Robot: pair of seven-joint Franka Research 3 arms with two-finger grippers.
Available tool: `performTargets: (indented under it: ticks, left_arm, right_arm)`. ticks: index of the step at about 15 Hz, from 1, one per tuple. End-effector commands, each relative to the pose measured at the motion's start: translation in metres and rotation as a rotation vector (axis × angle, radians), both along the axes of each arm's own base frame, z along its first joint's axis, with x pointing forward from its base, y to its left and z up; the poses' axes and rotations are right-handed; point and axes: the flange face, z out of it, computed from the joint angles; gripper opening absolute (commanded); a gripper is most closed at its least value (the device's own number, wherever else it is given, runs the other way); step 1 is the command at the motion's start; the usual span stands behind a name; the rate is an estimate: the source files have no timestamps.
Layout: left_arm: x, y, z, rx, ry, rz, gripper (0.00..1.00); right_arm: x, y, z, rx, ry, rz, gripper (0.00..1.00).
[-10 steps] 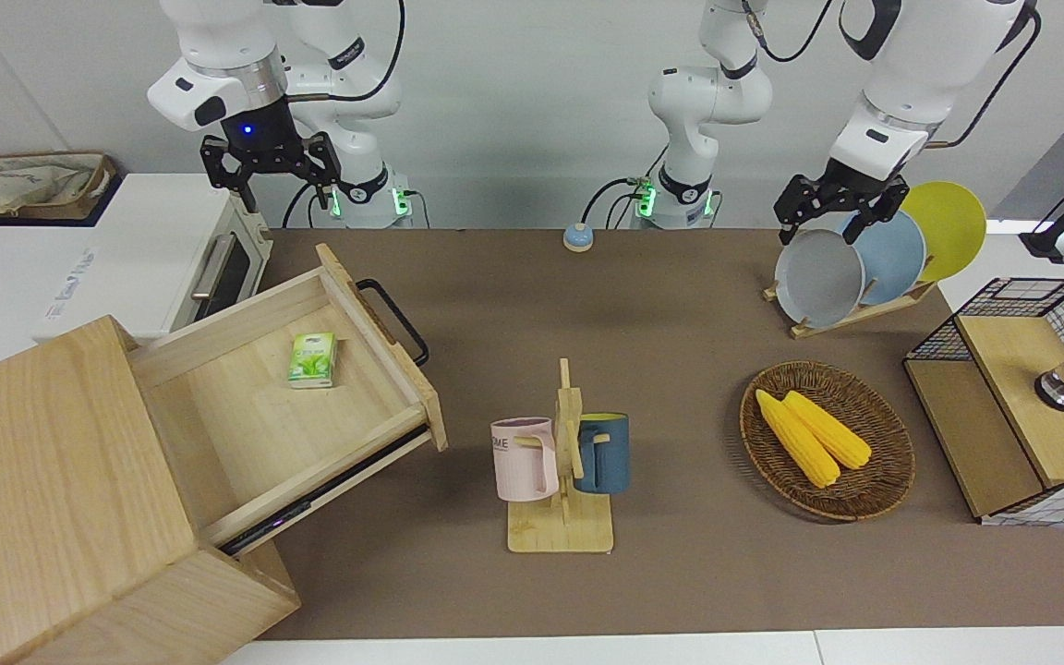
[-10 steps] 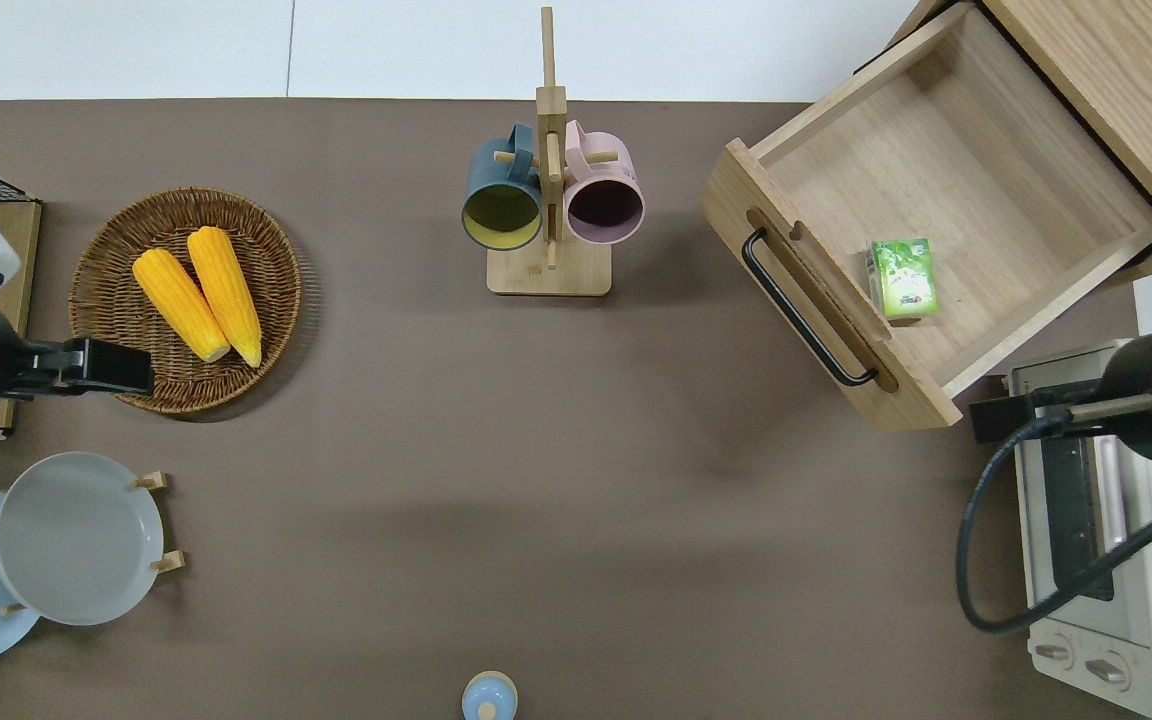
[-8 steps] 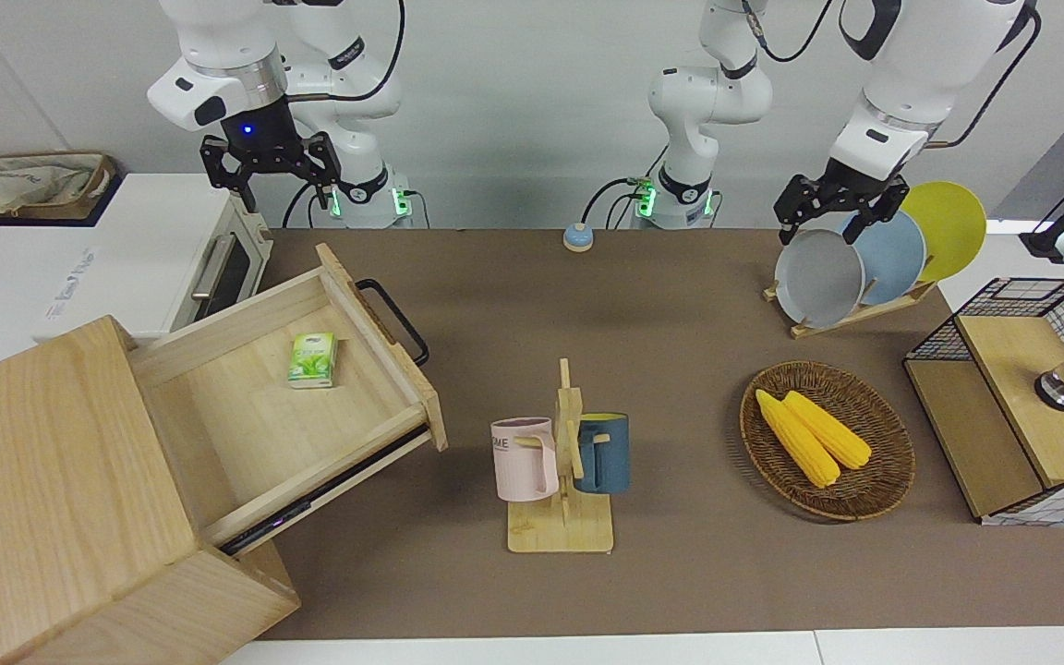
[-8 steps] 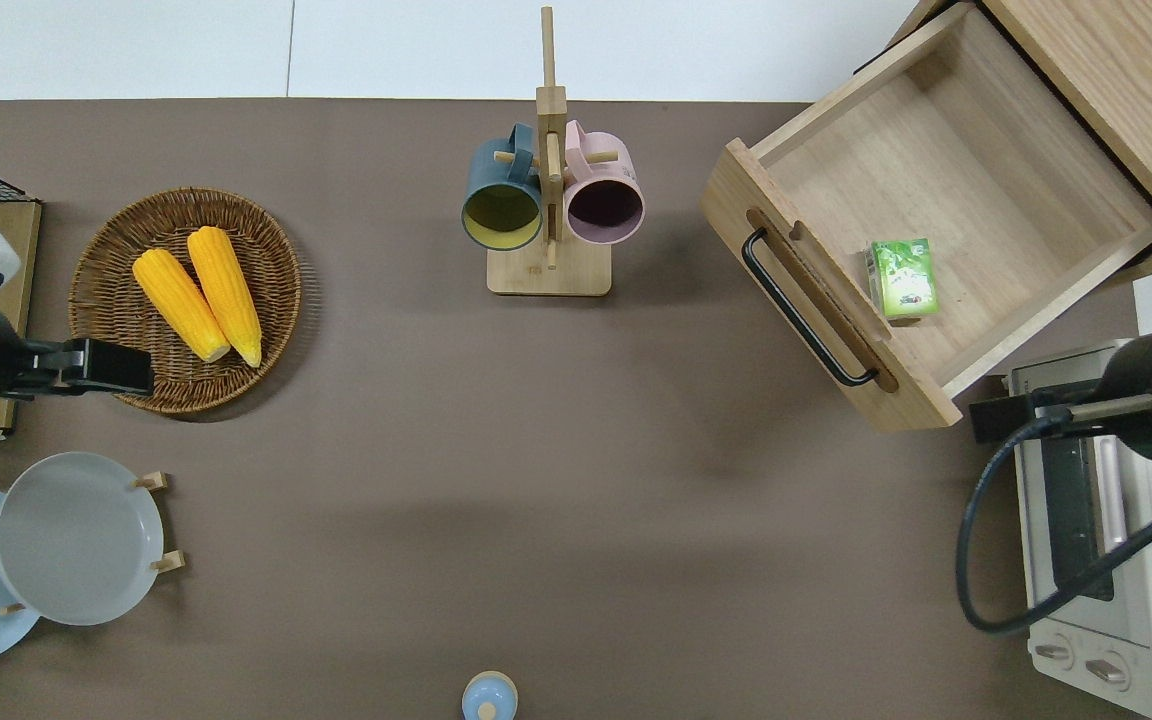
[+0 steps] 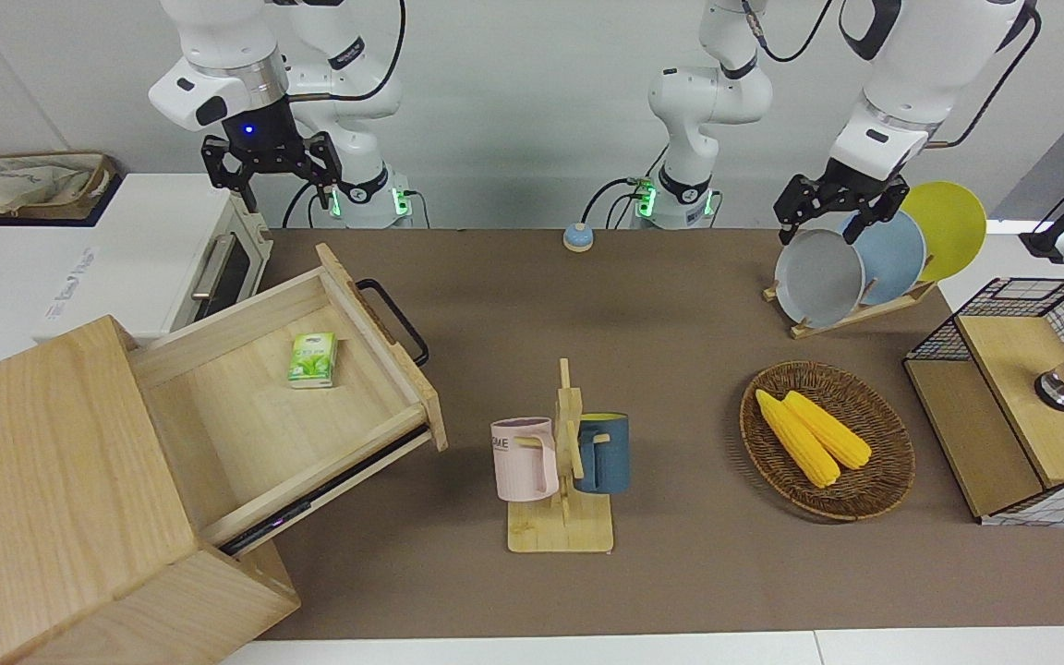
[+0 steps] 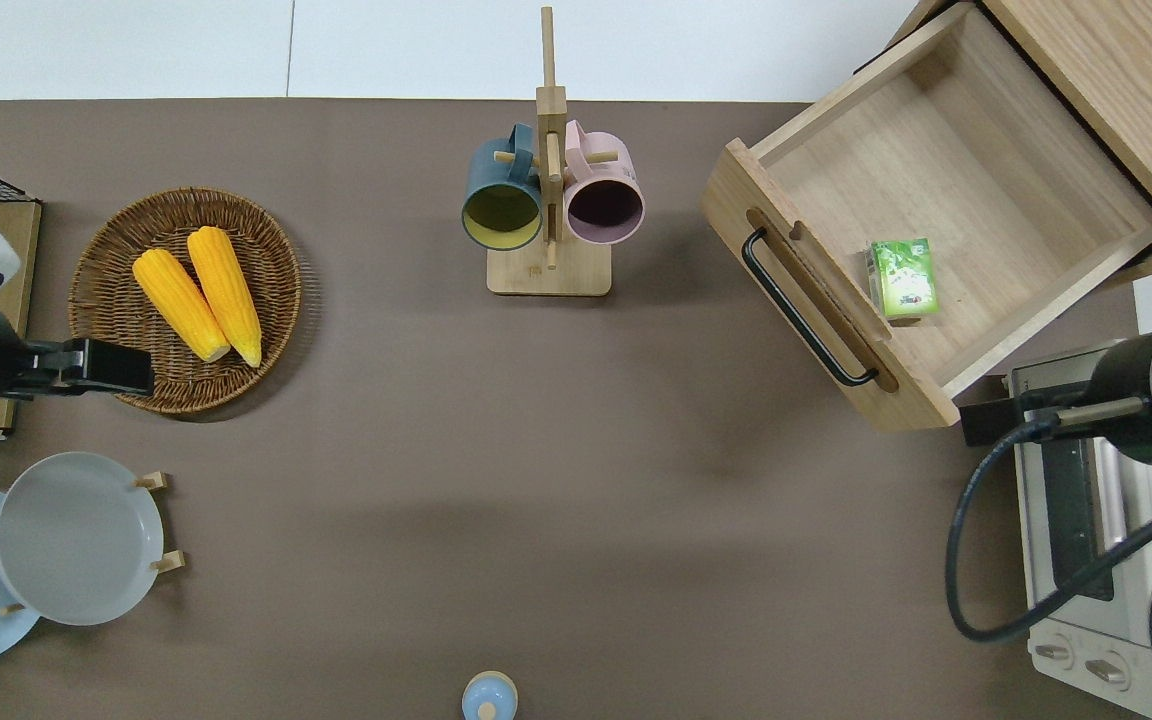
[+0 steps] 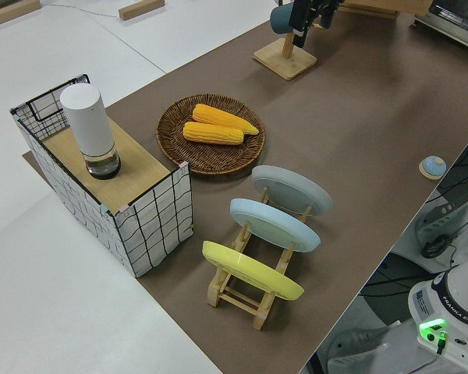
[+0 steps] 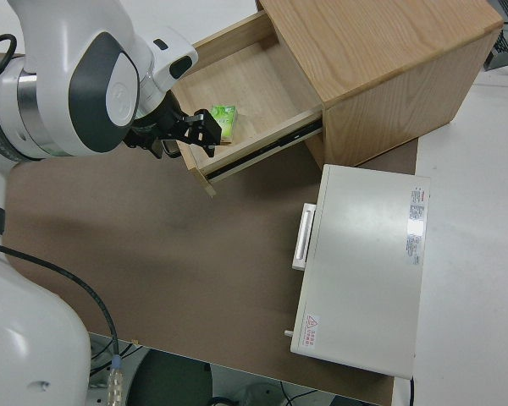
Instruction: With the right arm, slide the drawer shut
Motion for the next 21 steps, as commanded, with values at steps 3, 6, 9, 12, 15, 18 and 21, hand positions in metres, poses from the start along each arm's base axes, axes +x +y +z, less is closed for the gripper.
performTargets:
  ticks: [3,6,9,12,15,18,21]
  left_arm:
    - [-0.004,0.002,0.004,0.012,0.003,-0.001,1.0]
    - [-0.004,0.002,0.004,0.012,0.002,-0.001,1.0]
    - [-0.004,0.002,0.004,0.012,0.003,-0.001,1.0]
    - [-0.004,0.002,0.004,0.012,0.002,-0.001,1.0]
    - [-0.004,0.002,0.004,0.012,0.002,-0.001,1.0]
    - [-0.004,0.002,0.004,0.012,0.002,-0.001,1.0]
    - [-0.004,0.002,0.004,0.012,0.003,-0.001,1.0]
  right_arm:
    - [0.003,0.0,0.002,-0.01,-0.006,0.018,0.99]
    - [0.003,0.003,0.003,-0.012,-0.008,0.017,0.99]
    - [0.002,0.008,0.003,-0.015,-0.015,-0.007,0.99]
    - [0.002,0.012,0.007,-0.015,-0.027,-0.018,0.99]
    - [0.0,0.028,0.007,-0.028,-0.029,-0.01,0.99]
    - [-0.001,0.046,0.005,-0.032,-0.032,-0.028,0.99]
    - [-0.006,0.08,-0.001,-0.086,-0.047,-0.061,0.99]
